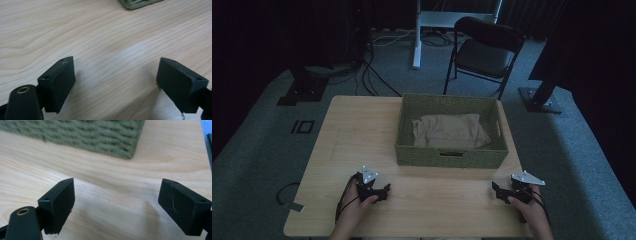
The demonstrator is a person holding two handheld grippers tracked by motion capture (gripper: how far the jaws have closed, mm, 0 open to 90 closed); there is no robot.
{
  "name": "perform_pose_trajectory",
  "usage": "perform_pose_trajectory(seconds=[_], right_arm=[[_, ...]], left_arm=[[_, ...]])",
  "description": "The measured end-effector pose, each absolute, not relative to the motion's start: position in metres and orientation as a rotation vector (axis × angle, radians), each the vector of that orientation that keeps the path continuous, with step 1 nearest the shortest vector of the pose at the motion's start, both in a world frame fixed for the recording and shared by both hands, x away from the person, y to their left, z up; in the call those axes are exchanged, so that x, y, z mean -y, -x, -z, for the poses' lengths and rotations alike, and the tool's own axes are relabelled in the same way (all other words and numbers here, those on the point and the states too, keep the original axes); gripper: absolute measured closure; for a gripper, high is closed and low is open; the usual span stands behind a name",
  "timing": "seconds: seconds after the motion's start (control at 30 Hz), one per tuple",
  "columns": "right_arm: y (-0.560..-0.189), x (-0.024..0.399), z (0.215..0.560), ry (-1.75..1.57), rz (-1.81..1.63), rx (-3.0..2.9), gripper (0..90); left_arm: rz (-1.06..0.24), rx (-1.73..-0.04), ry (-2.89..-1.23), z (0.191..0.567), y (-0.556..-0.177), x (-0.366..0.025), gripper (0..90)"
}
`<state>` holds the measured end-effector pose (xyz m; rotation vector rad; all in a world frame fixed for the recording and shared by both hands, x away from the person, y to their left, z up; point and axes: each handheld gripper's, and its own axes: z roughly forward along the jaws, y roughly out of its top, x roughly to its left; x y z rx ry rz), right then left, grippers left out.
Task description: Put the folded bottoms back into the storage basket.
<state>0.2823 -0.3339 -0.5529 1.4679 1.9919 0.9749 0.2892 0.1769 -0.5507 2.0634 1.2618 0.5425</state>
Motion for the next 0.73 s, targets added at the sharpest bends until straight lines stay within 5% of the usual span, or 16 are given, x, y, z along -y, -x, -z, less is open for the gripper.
perform_pose_trajectory(seconds=[0.73], right_arm=[[-0.2862, 0.3263, 0.5554, -1.539, -0.870, -1.997, 12.1]], left_arm=[[-0.621, -1.482, -1.959, 0.5516, -0.2870, -0.1776, 8.7]])
